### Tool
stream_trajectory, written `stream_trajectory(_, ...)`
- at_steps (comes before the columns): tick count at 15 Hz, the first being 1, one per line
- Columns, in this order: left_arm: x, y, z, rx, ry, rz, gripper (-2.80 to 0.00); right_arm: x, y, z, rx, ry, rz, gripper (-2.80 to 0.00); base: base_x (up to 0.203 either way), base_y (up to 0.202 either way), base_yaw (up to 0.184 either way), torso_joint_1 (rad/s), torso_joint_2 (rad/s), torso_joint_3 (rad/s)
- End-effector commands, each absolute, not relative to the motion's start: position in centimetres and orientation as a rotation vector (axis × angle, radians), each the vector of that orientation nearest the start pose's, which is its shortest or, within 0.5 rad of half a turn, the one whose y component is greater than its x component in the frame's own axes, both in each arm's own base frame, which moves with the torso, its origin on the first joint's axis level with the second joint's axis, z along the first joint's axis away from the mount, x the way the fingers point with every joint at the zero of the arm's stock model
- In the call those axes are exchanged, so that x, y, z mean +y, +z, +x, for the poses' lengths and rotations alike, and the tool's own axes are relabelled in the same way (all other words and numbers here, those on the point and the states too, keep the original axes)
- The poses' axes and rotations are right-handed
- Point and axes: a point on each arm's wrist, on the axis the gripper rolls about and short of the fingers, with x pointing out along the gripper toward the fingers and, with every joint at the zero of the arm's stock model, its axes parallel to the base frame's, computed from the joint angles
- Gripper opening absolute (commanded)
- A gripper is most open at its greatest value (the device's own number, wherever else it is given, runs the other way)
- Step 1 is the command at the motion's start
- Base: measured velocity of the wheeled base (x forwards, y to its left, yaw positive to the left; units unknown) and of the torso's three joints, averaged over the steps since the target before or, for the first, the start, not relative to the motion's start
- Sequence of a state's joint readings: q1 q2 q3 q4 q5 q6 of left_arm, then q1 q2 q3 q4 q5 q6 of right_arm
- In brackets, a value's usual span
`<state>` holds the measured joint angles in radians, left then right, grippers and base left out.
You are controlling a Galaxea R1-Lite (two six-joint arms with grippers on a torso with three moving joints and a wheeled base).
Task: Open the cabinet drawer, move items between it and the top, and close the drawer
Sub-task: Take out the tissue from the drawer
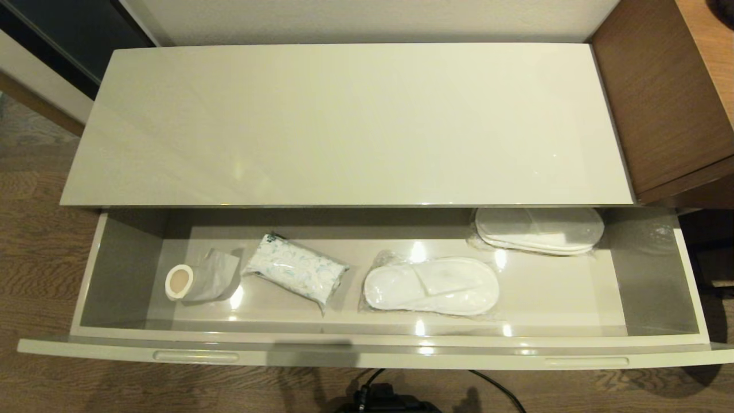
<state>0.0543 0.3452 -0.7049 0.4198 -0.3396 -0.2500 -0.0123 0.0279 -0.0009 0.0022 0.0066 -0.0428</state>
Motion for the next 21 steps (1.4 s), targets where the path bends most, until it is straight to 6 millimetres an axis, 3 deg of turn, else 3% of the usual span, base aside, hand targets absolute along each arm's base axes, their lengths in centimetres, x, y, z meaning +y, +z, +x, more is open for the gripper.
stream_trajectory(1,-1.0,22.5,-4.6,0.09,-0.28,-0.261,-2.8,0.0,7.6,-2.1,0.032,-0.005,-0.041,-2.8,0.0,0.0,0.0,0.0,0.0,0.0)
stream_trajectory(12,-1.0,22.2,-4.0,0.108,-0.271,-0.226,-2.8,0.0,7.6,-2.1,0.023,-0.007,-0.036,-2.8,0.0,0.0,0.0,0.0,0.0,0.0)
stream_trajectory(19,0.0,27.2,4.8,0.246,-0.069,-0.297,-2.8,0.0,7.6,-2.1,0.022,-0.009,-0.019,-2.8,0.0,0.0,0.0,0.0,0.0,0.0)
stream_trajectory(21,0.2,27.5,5.9,0.357,-0.023,-0.347,-2.8,0.0,7.6,-2.1,0.022,-0.009,-0.018,-2.8,0.0,0.0,0.0,0.0,0.0,0.0)
